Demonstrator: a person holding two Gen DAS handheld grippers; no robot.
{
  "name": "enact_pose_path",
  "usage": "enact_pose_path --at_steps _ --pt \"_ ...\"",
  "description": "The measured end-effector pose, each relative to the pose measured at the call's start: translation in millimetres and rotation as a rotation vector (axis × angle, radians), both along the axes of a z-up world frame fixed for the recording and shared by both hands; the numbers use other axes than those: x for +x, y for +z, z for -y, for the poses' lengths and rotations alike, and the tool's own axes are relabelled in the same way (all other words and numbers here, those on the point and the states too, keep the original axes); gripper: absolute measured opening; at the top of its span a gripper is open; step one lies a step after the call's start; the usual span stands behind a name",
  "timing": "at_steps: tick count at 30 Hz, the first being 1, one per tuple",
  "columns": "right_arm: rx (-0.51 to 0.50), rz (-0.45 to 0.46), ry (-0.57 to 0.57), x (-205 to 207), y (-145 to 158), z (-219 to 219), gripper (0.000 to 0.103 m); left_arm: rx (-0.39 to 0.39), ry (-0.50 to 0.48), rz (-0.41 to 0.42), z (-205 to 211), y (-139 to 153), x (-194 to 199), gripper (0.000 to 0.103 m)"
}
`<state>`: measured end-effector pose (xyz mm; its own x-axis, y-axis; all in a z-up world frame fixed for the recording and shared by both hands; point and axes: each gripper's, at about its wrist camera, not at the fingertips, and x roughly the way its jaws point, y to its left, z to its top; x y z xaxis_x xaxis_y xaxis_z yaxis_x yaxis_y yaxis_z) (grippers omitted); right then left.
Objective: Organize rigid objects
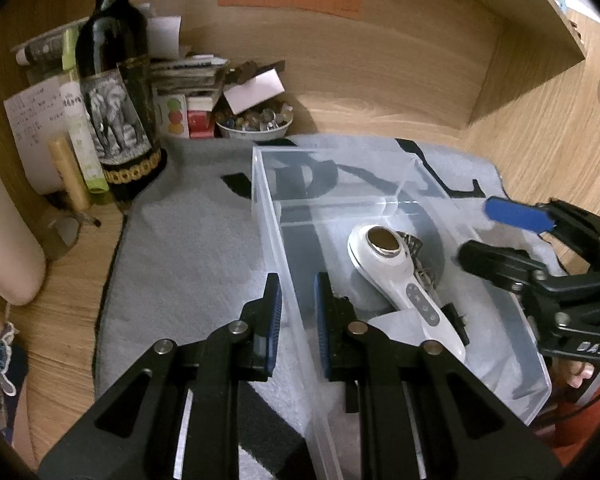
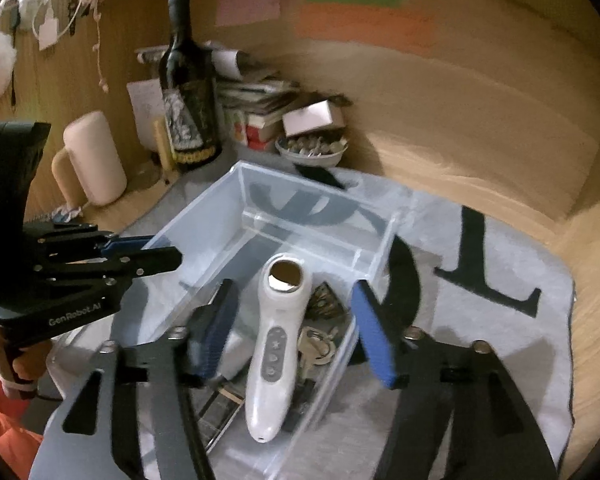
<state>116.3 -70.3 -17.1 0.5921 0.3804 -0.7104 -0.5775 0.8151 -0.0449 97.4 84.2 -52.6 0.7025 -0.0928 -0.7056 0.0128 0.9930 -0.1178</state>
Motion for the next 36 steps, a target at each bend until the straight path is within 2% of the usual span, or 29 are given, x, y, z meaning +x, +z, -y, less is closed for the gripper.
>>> enact_pose_path --at_steps 2,4,6,7,9,13,15,16,18,19,21,25,29,36 --pt "0.016 0.019 -0.014 -2 5 6 0.068 0.004 0.008 0.002 -1 3 -1 0.015" --pt "0.026 0.034 -0.027 -4 10 13 0.071 0.01 0.016 0.01 -1 8 -3 0.024" --pt "0.038 0.053 -0.043 -6 16 20 0.077 0.021 0.025 0.033 0 16 -7 0.045" --pt "0.047 0.066 -0.055 -9 19 25 0.081 0.029 0.029 0.053 1 21 -10 0.049" --pt "0.059 0.093 -0.071 -13 25 32 0.082 0.042 0.031 0.094 6 31 -16 0.06" --pt "0.084 0.152 -0.107 -26 38 45 0.088 0.07 0.029 0.189 20 52 -32 0.066" --pt "0.097 0.182 -0.12 -31 44 50 0.093 0.07 0.024 0.237 28 60 -40 0.086" --pt "0.105 0.201 -0.129 -36 47 54 0.098 0.07 0.029 0.271 33 64 -45 0.089" --pt "0.124 0.233 -0.14 -43 53 59 0.103 0.081 0.042 0.322 40 69 -54 0.09" --pt "0.133 0.25 -0.144 -48 56 62 0.103 0.086 0.046 0.339 44 70 -57 0.09" --pt "0.137 0.273 -0.15 -54 61 66 0.103 0.089 0.054 0.371 52 75 -64 0.099" --pt "0.152 0.309 -0.16 -69 68 75 0.103 0.092 0.054 0.432 64 80 -78 0.1" --pt "0.152 0.36 -0.186 -83 69 80 0.103 0.099 0.037 0.46 74 84 -89 0.101" --pt "0.176 0.357 -0.193 -94 69 88 0.103 0.099 0.025 0.484 83 84 -100 0.102"
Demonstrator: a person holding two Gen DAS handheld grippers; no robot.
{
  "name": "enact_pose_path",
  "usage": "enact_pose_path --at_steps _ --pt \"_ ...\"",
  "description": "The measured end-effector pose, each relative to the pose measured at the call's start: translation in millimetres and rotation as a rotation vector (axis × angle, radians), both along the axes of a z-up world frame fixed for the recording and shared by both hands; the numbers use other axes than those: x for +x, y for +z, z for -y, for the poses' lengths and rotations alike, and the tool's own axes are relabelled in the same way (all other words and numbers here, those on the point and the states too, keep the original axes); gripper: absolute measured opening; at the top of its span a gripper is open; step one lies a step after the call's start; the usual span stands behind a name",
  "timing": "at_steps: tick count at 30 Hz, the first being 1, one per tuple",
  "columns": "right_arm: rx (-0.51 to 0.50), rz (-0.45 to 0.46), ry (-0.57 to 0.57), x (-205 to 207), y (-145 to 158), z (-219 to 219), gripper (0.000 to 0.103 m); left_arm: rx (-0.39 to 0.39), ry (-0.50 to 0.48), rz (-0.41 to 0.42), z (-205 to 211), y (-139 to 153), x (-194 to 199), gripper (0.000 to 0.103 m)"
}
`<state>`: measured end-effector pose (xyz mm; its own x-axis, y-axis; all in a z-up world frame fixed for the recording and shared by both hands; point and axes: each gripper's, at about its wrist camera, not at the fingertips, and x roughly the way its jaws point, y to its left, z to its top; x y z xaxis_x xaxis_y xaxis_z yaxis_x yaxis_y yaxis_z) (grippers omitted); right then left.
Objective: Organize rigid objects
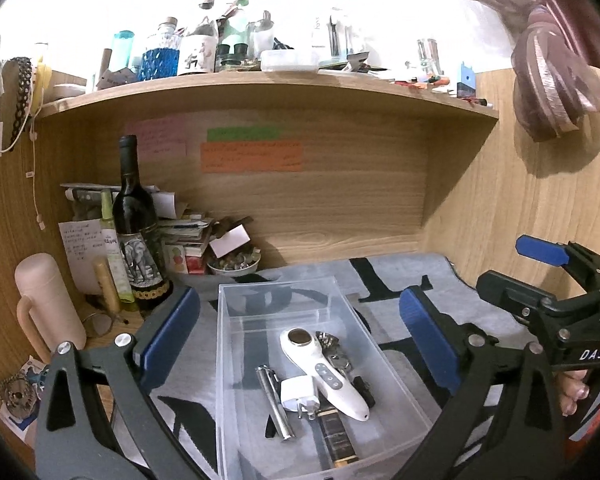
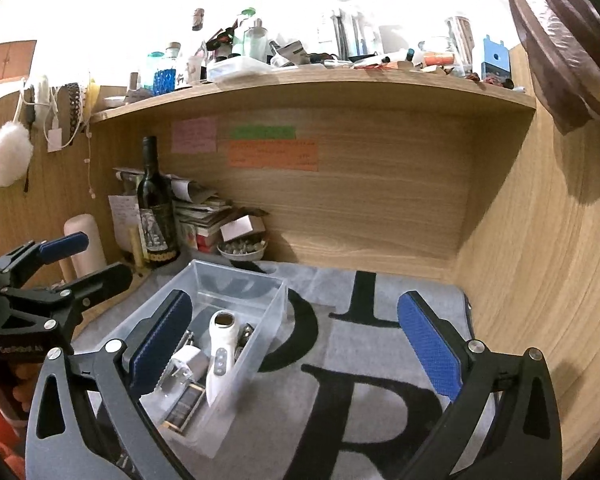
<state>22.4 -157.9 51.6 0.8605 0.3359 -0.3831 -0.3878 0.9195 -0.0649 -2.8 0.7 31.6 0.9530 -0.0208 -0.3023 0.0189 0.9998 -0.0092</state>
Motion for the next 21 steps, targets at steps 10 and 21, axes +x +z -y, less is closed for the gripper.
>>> enact_pose_path --at_steps 10,21 --pt "0.006 -0.01 -0.001 -0.3 -1.4 4.4 0.103 -0.007 0.008 0.006 -0.1 -0.3 -3.8 0.102" --pt "-0.001 -0.009 -0.003 0.6 -1.5 4.3 0.103 -0.021 0.002 0.01 -3.4 -1.4 -3.4 0.102"
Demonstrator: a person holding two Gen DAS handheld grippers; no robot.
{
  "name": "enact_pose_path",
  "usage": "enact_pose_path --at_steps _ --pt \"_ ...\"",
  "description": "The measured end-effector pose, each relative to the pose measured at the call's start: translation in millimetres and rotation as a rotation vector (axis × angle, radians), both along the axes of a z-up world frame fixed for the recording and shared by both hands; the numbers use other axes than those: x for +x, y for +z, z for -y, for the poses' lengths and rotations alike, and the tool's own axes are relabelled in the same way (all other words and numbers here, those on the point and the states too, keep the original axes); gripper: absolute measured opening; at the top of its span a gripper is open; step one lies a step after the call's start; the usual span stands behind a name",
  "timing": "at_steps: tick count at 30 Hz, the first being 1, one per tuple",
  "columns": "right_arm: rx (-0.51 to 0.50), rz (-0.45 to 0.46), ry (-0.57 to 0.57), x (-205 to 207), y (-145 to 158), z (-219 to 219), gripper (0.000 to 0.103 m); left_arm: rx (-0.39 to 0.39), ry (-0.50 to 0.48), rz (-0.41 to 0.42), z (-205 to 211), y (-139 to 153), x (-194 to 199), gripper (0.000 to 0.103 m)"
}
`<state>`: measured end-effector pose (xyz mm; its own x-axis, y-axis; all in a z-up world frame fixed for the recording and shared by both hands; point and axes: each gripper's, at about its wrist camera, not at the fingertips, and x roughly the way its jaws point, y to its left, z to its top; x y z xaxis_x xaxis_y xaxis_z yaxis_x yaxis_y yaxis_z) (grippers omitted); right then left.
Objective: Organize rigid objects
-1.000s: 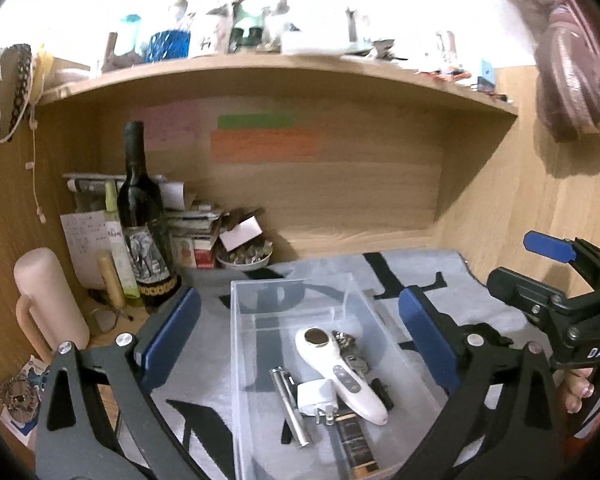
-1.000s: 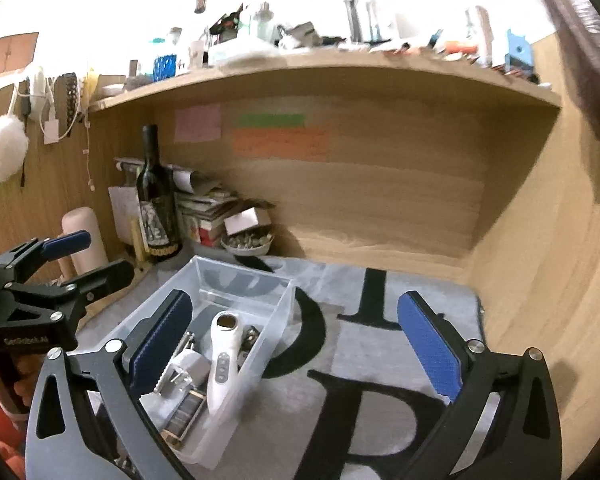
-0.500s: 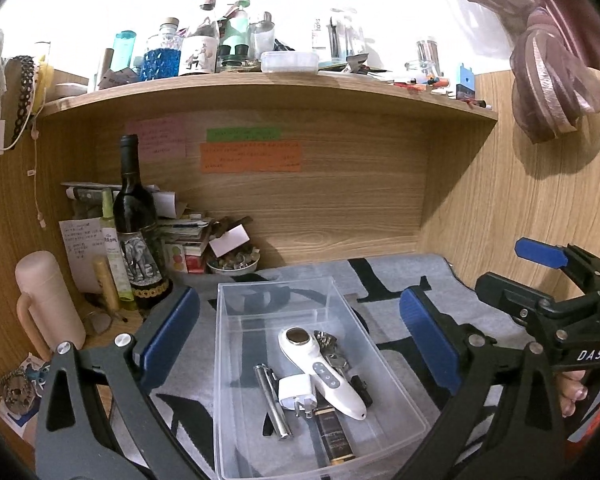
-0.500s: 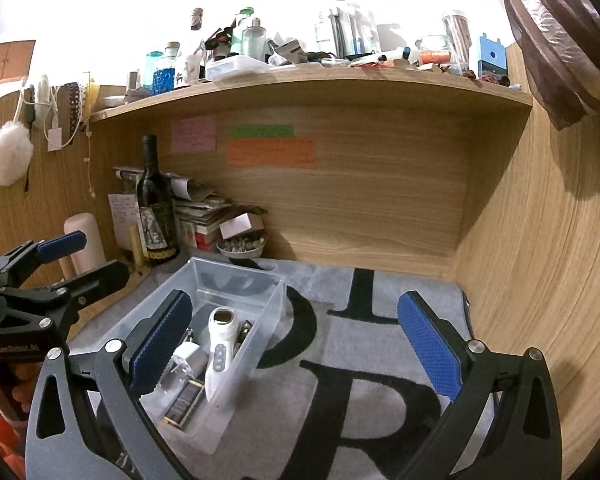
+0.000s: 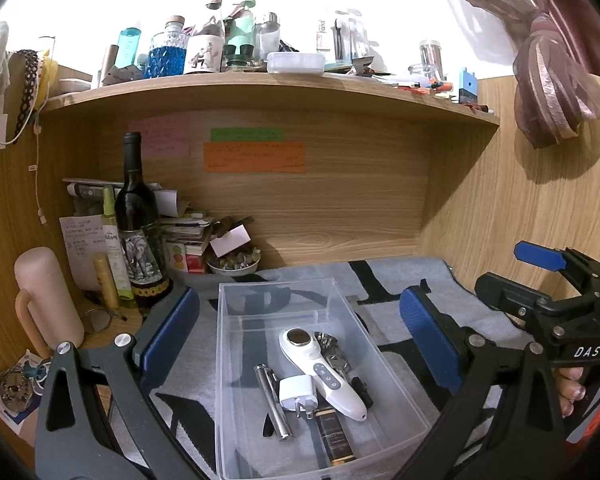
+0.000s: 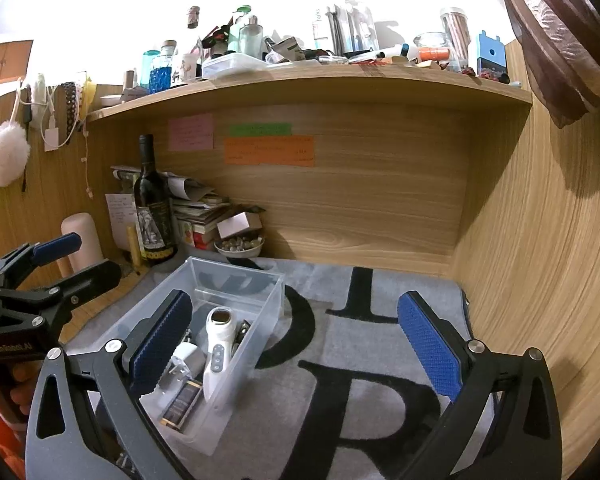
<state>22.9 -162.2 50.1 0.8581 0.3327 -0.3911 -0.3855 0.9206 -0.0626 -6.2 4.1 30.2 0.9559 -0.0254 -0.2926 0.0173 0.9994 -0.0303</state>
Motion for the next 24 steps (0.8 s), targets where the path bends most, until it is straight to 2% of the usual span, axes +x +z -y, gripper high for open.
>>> enact_pose_path --at_steps 24 --pt "0.006 -0.006 0.009 4.8 -0.4 4.3 0.103 -0.005 0.003 -0.002 0.0 -0.9 1.4 0.102"
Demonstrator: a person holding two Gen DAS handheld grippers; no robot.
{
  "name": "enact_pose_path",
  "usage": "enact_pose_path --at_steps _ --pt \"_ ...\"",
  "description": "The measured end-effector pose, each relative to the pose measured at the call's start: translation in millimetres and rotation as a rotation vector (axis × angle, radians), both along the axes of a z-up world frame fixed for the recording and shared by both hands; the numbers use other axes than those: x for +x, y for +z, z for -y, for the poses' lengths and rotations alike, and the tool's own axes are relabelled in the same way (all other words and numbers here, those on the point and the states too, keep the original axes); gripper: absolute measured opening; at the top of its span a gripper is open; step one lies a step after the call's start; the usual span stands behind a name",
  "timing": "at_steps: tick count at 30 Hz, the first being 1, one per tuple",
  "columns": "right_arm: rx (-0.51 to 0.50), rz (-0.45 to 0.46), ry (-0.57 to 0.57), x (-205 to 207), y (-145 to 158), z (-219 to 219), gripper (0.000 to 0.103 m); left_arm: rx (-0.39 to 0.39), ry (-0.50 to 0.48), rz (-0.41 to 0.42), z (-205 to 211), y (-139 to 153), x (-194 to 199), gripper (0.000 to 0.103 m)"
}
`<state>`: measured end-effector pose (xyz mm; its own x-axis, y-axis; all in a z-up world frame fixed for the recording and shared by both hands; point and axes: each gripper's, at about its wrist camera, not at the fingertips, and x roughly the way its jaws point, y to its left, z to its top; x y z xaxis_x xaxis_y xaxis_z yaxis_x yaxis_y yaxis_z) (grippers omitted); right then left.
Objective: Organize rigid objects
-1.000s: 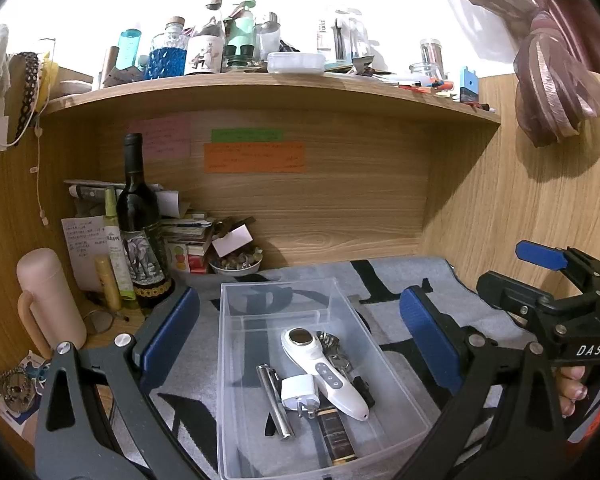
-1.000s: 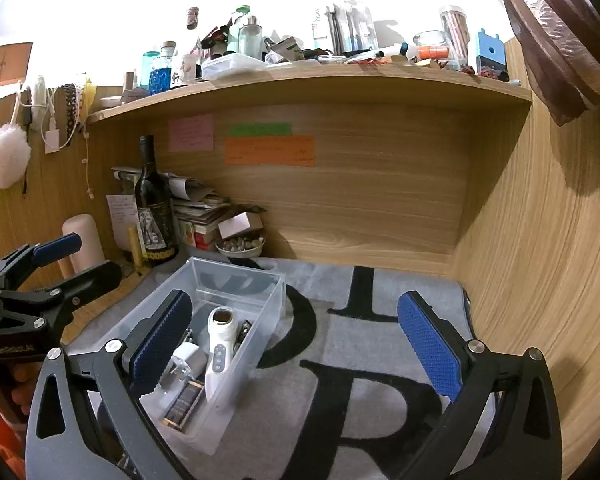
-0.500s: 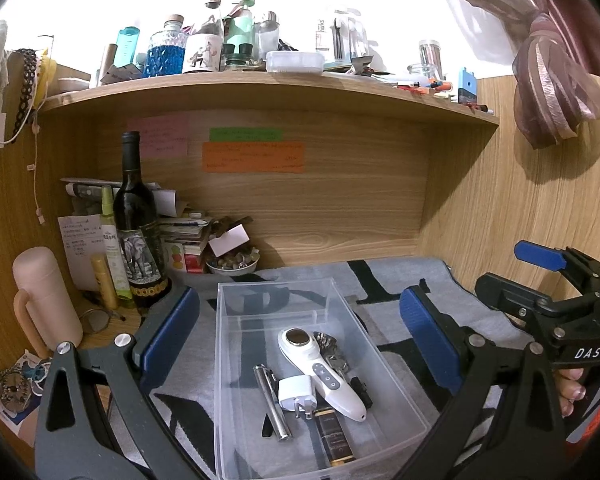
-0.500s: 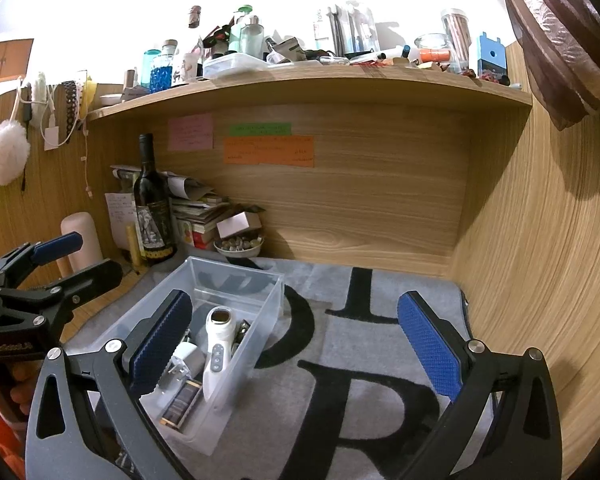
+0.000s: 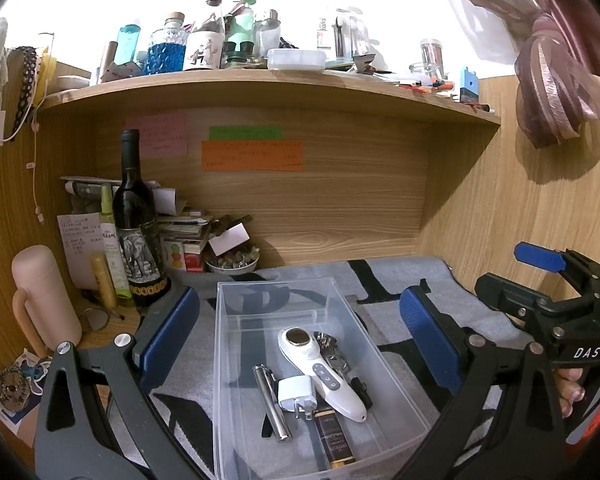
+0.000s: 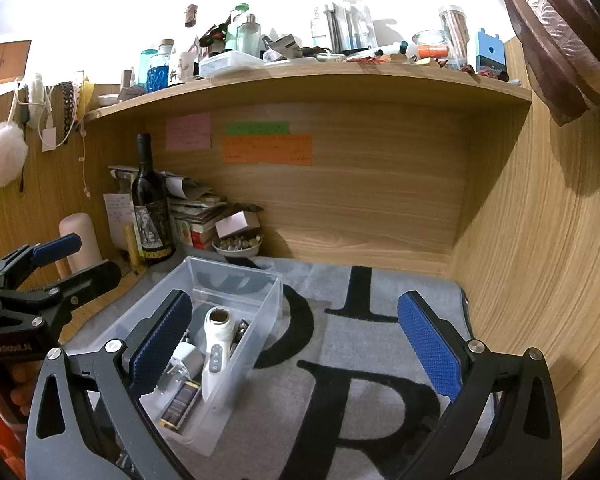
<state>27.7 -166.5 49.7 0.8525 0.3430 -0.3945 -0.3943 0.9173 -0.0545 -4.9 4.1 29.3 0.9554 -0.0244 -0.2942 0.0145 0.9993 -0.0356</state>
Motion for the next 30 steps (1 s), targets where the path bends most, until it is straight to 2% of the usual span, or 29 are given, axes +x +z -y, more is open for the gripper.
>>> enact_pose_path --at_steps 13,22,30 --pt "-0.002 -0.003 0.007 1.6 -1.6 1.4 0.103 0.009 -0.016 -0.001 3.5 -0.1 2.0 0.102" --pt "-0.002 -0.003 0.007 0.8 -1.7 0.4 0.103 -0.023 -0.011 -0.022 1.4 -0.2 4.1 0.102" --pt "-0.009 -0.006 0.023 3.0 -2.7 0.0 0.103 -0.015 -0.023 -0.012 1.6 -0.3 1.6 0.102"
